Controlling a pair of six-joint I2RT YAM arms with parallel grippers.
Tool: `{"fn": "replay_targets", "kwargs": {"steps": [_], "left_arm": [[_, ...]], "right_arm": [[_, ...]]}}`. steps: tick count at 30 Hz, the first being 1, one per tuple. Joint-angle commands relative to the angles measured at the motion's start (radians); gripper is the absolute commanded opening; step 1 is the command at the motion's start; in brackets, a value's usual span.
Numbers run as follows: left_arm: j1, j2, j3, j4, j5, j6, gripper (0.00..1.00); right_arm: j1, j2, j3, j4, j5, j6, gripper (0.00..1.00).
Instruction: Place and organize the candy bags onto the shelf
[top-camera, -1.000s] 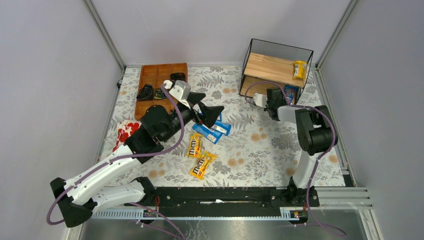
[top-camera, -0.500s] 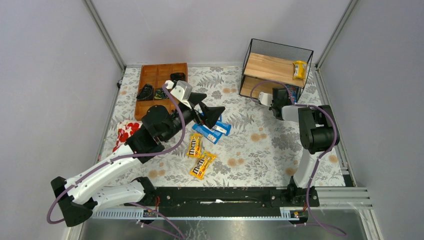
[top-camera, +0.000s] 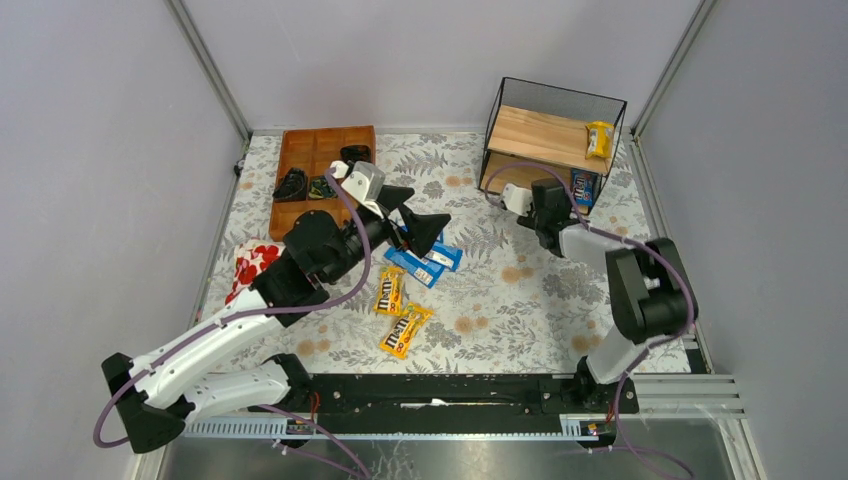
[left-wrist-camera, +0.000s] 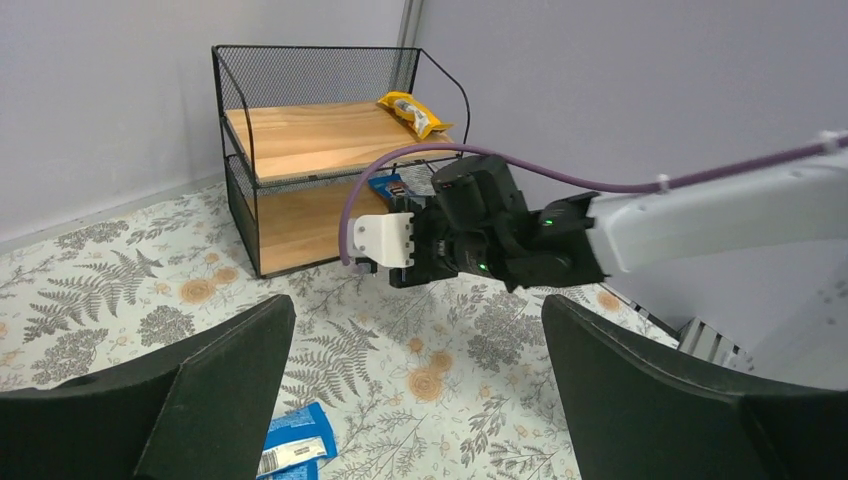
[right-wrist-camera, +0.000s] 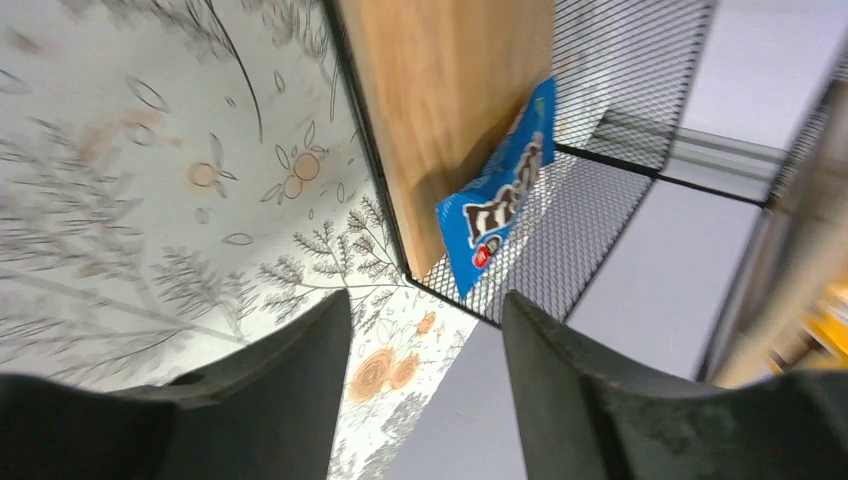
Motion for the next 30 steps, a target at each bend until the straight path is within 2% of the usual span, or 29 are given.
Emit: {"fn": "replay_targets", "kwargs": {"steps": [1, 4, 5, 6, 7, 10, 13, 16, 21, 23, 26, 30], "left_arm": [[-0.004, -0.036, 0.01, 0.051, 0.007, -0.004, 0.99], [-0.004, -0.041, 0.013, 0.045, -0.006, 0.004, 0.99], [-0.004, -0.043, 0.014, 0.043, -0.008, 0.007, 0.99], [-0.004, -0.045, 0.014, 0.042, -0.012, 0.01, 0.99], [-0.004, -0.047, 0.014, 0.041, -0.017, 0.013, 0.99], [-0.004, -0.057, 0.016, 0.036, -0.034, 0.028, 0.99], [-0.004, -0.063, 0.015, 0.035, -0.062, 0.044, 0.99], [-0.004, -0.068, 0.012, 0.034, -0.083, 0.056, 0.99], [-0.004, -0.076, 0.007, 0.037, -0.101, 0.062, 0.99], [-0.004, -0.082, 0.007, 0.038, -0.109, 0.061, 0.99], [-0.004, -0.092, 0.004, 0.04, -0.121, 0.056, 0.99], [-0.003, -0.107, -0.004, 0.045, -0.152, 0.055, 0.99]], "right_arm": [[0.124, -0.236, -0.057, -0.114, -0.002, 0.264, 0.66], [0.225, -0.349, -0.043, -0.293, 0.001, 0.514, 0.73], [0.252, -0.383, -0.034, -0.348, -0.024, 0.609, 0.79], [0.274, -0.424, -0.032, -0.392, -0.072, 0.712, 0.95], [0.29, -0.465, -0.036, -0.419, -0.113, 0.849, 1.0], [0.301, -0.587, -0.054, -0.438, -0.145, 1.222, 1.0], [0.302, -0.688, -0.085, -0.422, -0.31, 1.476, 1.0], [0.3, -0.754, -0.159, -0.354, -0.462, 1.59, 1.0], [0.296, -0.802, -0.268, -0.244, -0.5, 1.758, 1.0], [0.296, -0.757, -0.266, -0.204, -0.533, 1.811, 1.0], [0.319, -0.614, -0.188, -0.258, -0.596, 1.868, 1.0], [0.449, -0.455, -0.112, -0.26, -0.57, 1.907, 1.0]]}}
